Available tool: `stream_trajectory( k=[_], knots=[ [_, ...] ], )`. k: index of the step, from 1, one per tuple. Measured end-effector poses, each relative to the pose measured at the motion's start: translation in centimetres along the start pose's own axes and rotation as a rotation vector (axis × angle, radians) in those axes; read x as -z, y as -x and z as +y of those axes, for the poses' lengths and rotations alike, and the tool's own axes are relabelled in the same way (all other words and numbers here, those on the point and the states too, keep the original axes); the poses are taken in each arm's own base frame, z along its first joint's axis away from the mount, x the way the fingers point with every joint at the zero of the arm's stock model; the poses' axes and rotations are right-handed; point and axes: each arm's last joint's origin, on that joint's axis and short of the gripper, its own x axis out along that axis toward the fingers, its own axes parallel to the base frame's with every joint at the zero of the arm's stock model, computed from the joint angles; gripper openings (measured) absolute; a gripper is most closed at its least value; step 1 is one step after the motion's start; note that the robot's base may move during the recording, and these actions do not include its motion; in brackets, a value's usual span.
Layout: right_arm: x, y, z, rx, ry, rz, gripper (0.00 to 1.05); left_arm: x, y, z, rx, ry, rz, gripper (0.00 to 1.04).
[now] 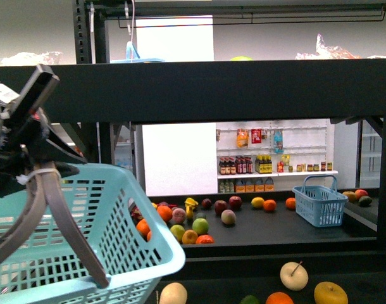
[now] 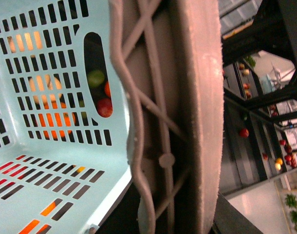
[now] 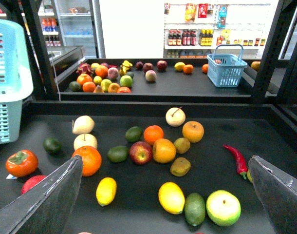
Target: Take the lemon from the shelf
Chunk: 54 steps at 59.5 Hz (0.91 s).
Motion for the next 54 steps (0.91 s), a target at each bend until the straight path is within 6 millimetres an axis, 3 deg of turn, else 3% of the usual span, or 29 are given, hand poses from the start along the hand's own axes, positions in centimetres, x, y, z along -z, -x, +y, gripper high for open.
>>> stream_trajectory(
  k=[17, 43, 48, 54],
  knots=[
    [0.0, 0.0, 0.0, 0.000, 0.000, 0.000, 1.02, 2.8, -4.3, -1.4, 0.121, -0.098, 0.171, 0.15],
    [0.0, 0.0, 0.0, 0.000, 0.000, 0.000, 1.02, 4.0, -7.0, -2.5, 0.182, -0.160, 0.220, 0.15],
    [0.6, -0.4, -0.1, 0.235, -0.010, 0.191, 1.02, 4.5, -7.4, -2.4, 0.176, -0.168, 0.235, 0.15],
    [0.5, -2.8, -1.4, 0.279, -0.073, 0.375, 1.02, 4.5, -7.5, -2.4, 0.173, -0.171, 0.237, 0.15]
  ],
)
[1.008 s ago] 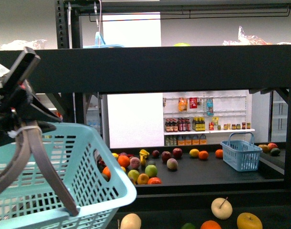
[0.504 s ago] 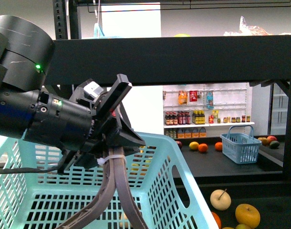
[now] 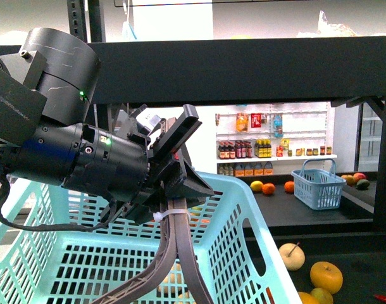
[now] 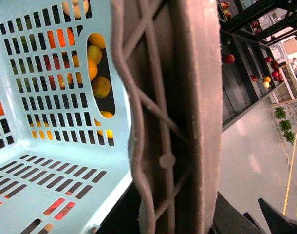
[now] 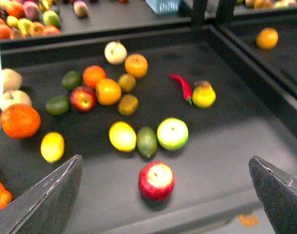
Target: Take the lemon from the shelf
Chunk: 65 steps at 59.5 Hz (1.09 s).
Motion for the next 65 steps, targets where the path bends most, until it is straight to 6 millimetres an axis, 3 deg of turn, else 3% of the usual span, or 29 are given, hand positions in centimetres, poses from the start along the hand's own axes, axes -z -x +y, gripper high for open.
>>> stream_trajectory(
  k=[9, 15, 20, 32, 42, 56, 65],
  knots=[
    [-3.6, -5.8, -1.3, -0.037, 0.002, 0.043, 1.02, 0.0, 0.0, 0.0, 0.000, -0.001, 0.000, 0.15],
    [-5.2, -11.2, -2.3, -0.053, 0.025, 0.068, 1.02, 0.0, 0.0, 0.0, -0.001, -0.001, 0.000, 0.15],
    [-4.3, -16.5, -2.4, -0.098, 0.093, 0.164, 1.02, 0.0, 0.0, 0.0, -0.001, -0.003, 0.000, 0.14],
    [-1.2, -24.6, -0.9, -0.193, 0.217, 0.323, 1.02, 0.0, 0.0, 0.0, 0.001, -0.006, 0.001, 0.14],
    [0.6, -28.5, 1.2, -0.247, 0.298, 0.355, 1.02, 0.0, 0.0, 0.0, 0.000, -0.006, 0.001, 0.14],
    [4.7, -31.7, 3.9, -0.315, 0.436, 0.400, 1.02, 0.0, 0.0, 0.0, -0.002, -0.006, 0.000, 0.14],
    [6.1, -33.5, 4.5, -0.335, 0.480, 0.406, 1.02, 0.0, 0.0, 0.0, 0.000, -0.006, 0.001, 0.14]
  ],
)
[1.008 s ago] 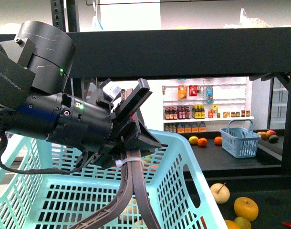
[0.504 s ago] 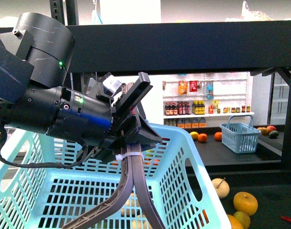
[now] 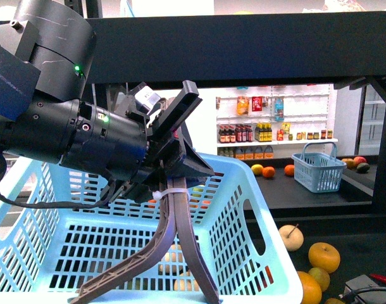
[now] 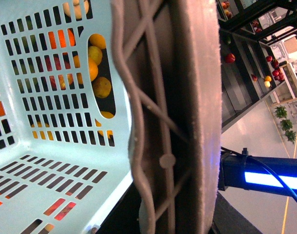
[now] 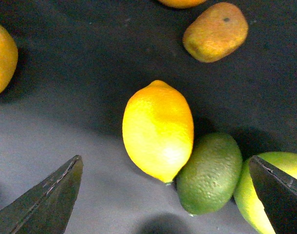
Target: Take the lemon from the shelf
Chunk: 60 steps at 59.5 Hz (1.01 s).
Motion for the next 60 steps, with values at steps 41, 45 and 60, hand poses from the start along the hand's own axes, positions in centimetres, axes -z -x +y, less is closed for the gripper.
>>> stream_trajectory(
  k=[41, 45, 60],
  knots=[
    [0.8, -6.0, 0.8, -0.015, 0.040, 0.035, 1.02, 0.0, 0.0, 0.0, 0.000, 0.000, 0.000, 0.14],
    [0.9, -6.4, 0.9, -0.013, 0.038, 0.042, 1.02, 0.0, 0.0, 0.0, 0.000, 0.000, 0.000, 0.14],
    [1.0, -7.4, 1.0, -0.003, 0.030, 0.042, 1.02, 0.0, 0.0, 0.0, 0.000, 0.000, 0.000, 0.14]
  ],
)
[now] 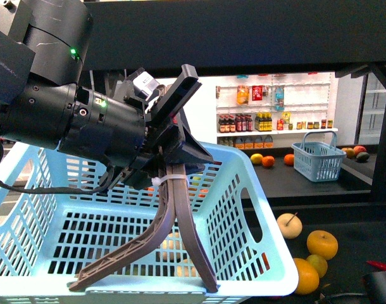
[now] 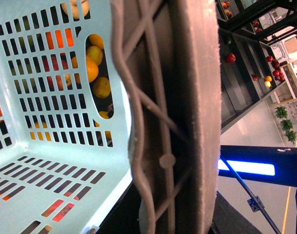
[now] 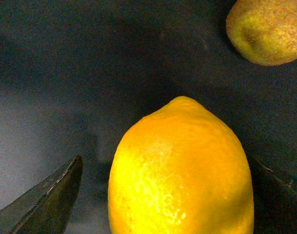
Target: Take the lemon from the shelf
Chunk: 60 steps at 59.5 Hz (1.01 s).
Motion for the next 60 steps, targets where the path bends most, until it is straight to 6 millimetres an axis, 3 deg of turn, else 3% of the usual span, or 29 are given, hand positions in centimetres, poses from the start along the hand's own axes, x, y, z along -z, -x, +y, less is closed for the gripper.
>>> stream_trajectory(
  k=[8, 24, 37, 47, 60],
  knots=[
    [-0.1, -0.3, 0.3, -0.002, -0.008, -0.001, 1.00, 0.0, 0.0, 0.0, 0.000, 0.000, 0.000, 0.14],
    [0.1, -0.3, 0.7, -0.019, -0.023, 0.035, 0.67, 0.0, 0.0, 0.0, 0.000, 0.000, 0.000, 0.14],
    [-0.1, 1.3, -0.1, -0.001, -0.038, 0.023, 0.65, 0.0, 0.0, 0.0, 0.000, 0.000, 0.000, 0.14],
    [-3.1, 5.6, -1.9, 0.016, -0.065, -0.104, 0.65, 0.0, 0.0, 0.0, 0.000, 0.000, 0.000, 0.14],
    [-9.7, 15.0, -3.2, -0.029, -0.100, -0.343, 0.65, 0.0, 0.0, 0.0, 0.000, 0.000, 0.000, 0.14]
  ],
)
